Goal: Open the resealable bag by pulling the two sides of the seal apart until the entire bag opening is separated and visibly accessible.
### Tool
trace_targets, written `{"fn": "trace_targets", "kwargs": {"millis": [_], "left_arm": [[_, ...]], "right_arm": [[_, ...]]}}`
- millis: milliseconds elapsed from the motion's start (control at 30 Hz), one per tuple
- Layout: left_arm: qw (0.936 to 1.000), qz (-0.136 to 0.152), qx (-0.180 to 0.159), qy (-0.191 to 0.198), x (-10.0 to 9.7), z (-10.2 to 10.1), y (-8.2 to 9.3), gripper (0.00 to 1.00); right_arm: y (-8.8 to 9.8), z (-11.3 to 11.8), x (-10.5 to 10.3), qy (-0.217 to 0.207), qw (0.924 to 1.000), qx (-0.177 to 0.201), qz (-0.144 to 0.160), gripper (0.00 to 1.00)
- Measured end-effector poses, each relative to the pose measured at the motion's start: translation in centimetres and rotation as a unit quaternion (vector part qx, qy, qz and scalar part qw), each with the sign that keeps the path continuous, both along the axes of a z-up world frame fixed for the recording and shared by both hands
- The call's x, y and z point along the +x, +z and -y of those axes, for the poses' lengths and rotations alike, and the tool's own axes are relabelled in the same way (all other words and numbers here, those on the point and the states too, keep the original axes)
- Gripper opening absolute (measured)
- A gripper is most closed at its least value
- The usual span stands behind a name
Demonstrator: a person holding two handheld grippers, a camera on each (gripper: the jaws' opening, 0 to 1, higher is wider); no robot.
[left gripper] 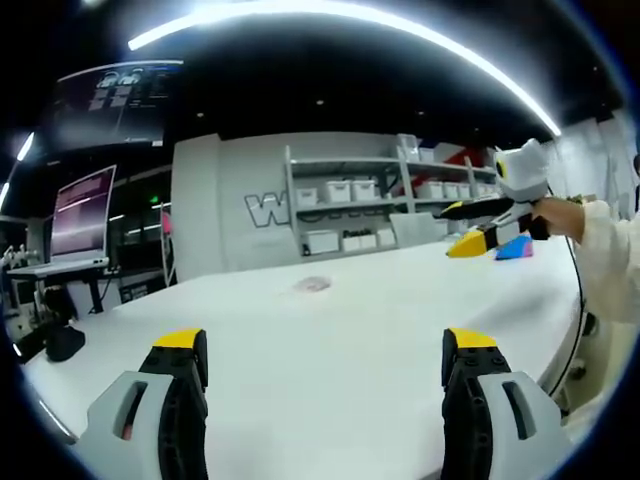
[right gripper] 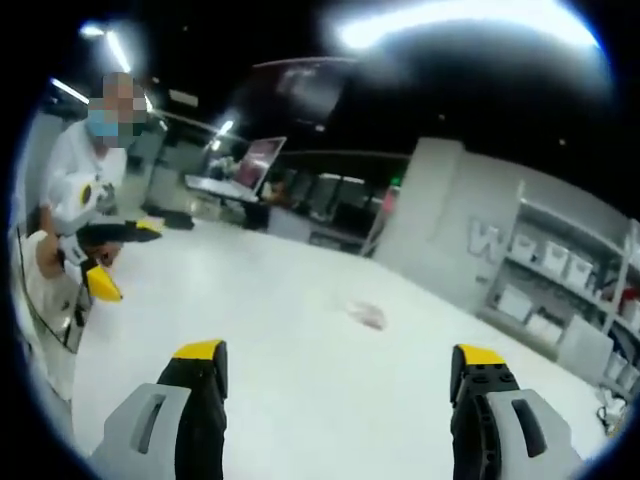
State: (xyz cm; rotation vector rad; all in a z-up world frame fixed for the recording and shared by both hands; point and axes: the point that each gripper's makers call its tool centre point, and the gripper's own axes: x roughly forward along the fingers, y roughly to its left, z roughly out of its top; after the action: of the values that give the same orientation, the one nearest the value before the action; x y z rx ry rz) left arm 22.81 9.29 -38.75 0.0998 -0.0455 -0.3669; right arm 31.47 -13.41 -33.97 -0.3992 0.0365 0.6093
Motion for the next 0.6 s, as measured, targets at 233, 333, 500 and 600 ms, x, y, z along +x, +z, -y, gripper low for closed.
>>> {"fn": "trace_targets", "kwargs": {"millis": [233, 333, 500, 600], "left_arm": [[1.0, 0.0, -0.002, 0.004, 0.1, -0.4, -0.1, 0.96], [1.0, -0.002, -0.002, 0.004, 0.1, -0.3, -0.2, 0.96], [1.0, -0.003, -0.002, 0.002, 0.1, -0.2, -0.3, 0.96], [1.0, -0.004, -0.003, 0.002, 0.1, -0.1, -0.4, 0.96]], "right_arm": [[-0.5, -0.4, 0.4, 0.005, 0.9999, 0.004, -0.009, 0.94], [-0.5, -0.6, 0.6, 0.007, 0.9999, 0.001, -0.011, 0.95], [-0.7, -1.3, 1.2, 0.016, 0.9997, -0.012, -0.013, 0.94], [-0.9, -1.4, 1.7, 0.016, 0.9996, -0.017, -0.016, 0.94]]}}
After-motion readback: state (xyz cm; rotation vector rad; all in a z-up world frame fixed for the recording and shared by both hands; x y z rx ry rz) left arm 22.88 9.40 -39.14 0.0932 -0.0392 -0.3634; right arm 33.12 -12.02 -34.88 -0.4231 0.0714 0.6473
